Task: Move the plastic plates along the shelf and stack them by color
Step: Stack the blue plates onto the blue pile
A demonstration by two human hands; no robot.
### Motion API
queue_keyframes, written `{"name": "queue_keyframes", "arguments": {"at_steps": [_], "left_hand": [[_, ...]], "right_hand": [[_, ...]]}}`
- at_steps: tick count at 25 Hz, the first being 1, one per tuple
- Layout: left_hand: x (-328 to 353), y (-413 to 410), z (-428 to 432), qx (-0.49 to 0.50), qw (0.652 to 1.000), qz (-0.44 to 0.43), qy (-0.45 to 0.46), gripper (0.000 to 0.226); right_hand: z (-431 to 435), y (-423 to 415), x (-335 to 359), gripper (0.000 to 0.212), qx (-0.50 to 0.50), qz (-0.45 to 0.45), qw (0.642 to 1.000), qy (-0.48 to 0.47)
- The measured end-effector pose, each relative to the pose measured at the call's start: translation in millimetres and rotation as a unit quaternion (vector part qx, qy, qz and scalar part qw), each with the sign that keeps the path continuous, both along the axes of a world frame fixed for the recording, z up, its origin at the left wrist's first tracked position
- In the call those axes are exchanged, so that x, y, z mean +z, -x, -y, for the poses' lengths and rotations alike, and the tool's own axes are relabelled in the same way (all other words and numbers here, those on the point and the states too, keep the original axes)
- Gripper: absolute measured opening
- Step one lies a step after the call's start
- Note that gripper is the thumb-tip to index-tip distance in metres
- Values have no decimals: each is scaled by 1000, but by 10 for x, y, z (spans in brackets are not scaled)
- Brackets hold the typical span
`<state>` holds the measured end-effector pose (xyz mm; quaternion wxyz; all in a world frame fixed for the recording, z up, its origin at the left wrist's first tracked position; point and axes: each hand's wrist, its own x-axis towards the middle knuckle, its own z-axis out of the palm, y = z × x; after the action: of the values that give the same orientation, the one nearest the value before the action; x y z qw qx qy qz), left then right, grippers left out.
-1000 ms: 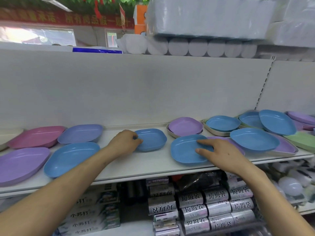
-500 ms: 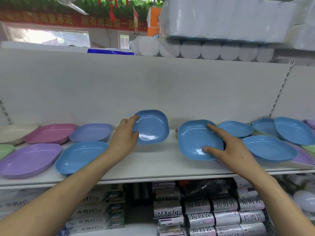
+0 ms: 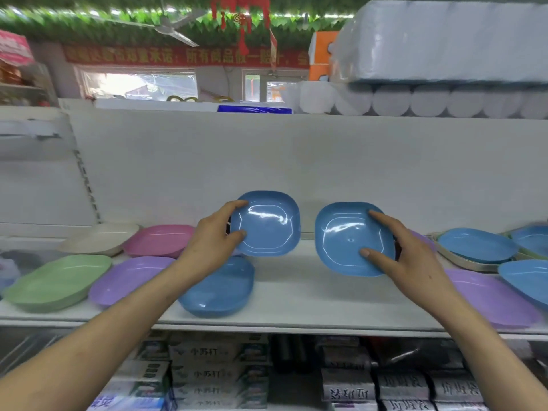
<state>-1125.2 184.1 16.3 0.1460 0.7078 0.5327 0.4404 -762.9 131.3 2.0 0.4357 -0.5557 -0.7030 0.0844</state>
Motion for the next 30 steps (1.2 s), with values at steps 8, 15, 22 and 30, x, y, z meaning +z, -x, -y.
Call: {"name": "queue_keyframes", "arguments": {"at_steps": [8, 15, 22, 30], "left_hand": [[85, 1131, 112, 65, 997, -38, 18, 53], [-9, 1725, 118, 98, 995, -26, 13, 48], [-86, 1868, 88, 88, 996, -18, 20, 47], [-129, 1785, 113, 43, 998, -1, 48, 48]], "right_hand": [[-197, 997, 33, 64, 61, -20, 998, 16], [-218, 1670, -150, 66, 116, -10, 991, 66], [-140, 1961, -275, 79, 118, 51, 984, 123], [-41, 2037, -252, 73, 108, 112, 976, 150]]}}
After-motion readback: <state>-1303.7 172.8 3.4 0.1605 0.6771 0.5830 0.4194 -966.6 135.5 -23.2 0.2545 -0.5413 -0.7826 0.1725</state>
